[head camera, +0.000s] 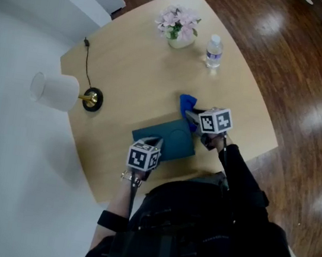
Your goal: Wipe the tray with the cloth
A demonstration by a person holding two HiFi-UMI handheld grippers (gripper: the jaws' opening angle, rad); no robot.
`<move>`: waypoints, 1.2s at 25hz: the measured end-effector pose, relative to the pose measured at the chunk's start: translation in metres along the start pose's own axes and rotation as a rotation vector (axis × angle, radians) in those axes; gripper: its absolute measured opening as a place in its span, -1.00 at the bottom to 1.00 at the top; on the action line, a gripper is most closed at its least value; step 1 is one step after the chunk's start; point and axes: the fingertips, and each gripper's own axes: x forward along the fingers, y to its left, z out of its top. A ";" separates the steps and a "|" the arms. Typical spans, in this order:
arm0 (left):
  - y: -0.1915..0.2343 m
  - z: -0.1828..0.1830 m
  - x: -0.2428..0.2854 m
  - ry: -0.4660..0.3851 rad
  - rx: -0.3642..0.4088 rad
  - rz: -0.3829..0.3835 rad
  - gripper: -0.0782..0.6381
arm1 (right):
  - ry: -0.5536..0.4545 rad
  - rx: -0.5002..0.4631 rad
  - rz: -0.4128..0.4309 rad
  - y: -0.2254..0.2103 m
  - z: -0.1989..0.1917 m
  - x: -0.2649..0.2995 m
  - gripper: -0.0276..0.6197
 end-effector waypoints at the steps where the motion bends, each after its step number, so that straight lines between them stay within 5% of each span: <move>1: 0.000 0.000 0.000 0.003 -0.003 -0.004 -0.77 | -0.004 0.006 0.003 0.000 -0.001 -0.003 -0.66; 10: -0.001 0.002 0.000 -0.001 0.008 -0.032 -0.77 | -0.018 0.044 -0.008 0.002 -0.023 -0.026 -0.66; 24: 0.000 0.001 0.001 -0.024 0.047 -0.012 -0.77 | 0.204 -0.009 -0.008 0.025 -0.149 -0.078 -0.66; 30: -0.001 0.000 0.000 -0.026 0.052 -0.008 -0.77 | 0.276 -0.089 0.072 0.041 -0.173 -0.096 -0.67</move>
